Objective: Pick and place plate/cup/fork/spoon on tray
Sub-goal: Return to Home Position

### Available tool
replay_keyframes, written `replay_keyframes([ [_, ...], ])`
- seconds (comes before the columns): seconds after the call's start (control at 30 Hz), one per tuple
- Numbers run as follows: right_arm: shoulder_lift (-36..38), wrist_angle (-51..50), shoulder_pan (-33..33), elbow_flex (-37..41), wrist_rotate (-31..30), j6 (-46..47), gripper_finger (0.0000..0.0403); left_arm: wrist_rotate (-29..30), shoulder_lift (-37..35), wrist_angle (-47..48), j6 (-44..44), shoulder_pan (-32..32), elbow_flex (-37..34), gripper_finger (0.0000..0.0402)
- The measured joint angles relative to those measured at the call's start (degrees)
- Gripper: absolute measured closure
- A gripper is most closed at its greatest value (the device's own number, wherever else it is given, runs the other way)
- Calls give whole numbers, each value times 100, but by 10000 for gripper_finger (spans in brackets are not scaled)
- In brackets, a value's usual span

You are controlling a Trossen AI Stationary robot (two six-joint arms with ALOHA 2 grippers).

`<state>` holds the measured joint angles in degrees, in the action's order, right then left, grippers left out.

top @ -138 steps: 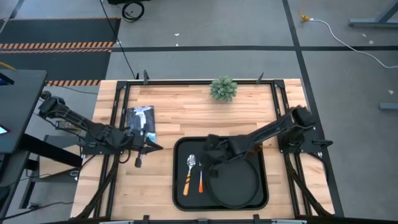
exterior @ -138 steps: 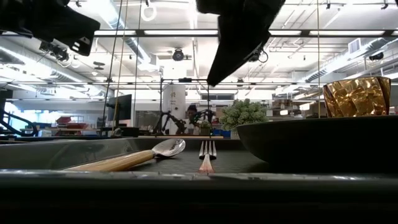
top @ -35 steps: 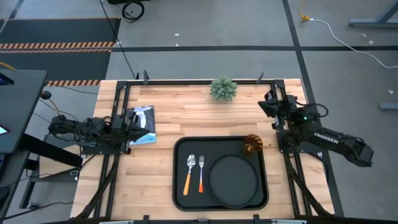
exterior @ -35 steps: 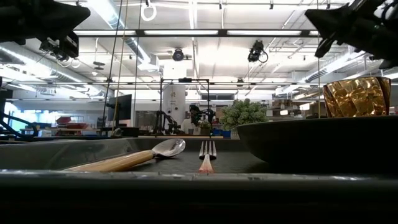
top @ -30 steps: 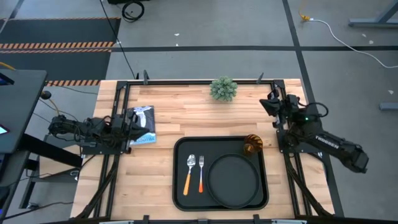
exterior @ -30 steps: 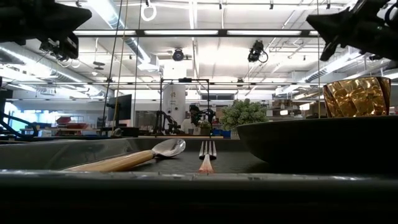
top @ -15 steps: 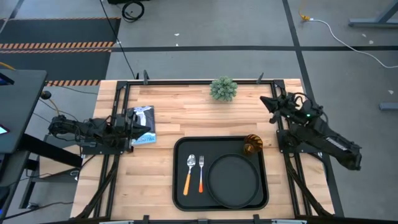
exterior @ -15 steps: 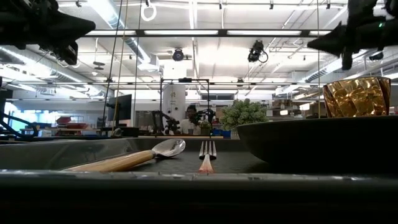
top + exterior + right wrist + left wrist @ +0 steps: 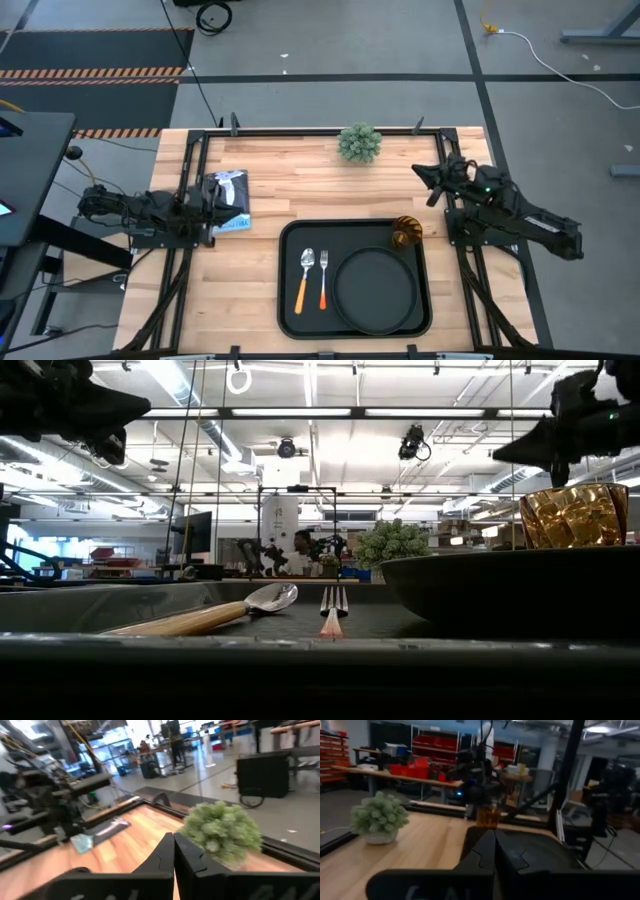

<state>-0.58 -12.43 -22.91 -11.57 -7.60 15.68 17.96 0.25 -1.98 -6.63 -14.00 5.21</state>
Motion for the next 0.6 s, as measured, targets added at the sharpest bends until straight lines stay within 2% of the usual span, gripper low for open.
replay_keyframes([
  [0.07, 0, 19, 42, 72, -199, -68, 400, 9, 7, 110, 21, -2, 0, 397],
  [0.17, 2, 39, 61, 130, -462, -122, 398, 323, 11, 289, 97, 2, 0, 397],
  [0.37, 2, 15, 60, 331, -586, -365, 395, 890, 11, 647, 183, 2, 0, 397],
  [0.47, 2, -14, 60, 433, -899, -335, 395, 935, 11, 792, 295, 2, 0, 397],
  [0.6, -4, -146, 63, 476, -881, -86, 392, 944, 11, 789, 396, 2, 0, 391],
])
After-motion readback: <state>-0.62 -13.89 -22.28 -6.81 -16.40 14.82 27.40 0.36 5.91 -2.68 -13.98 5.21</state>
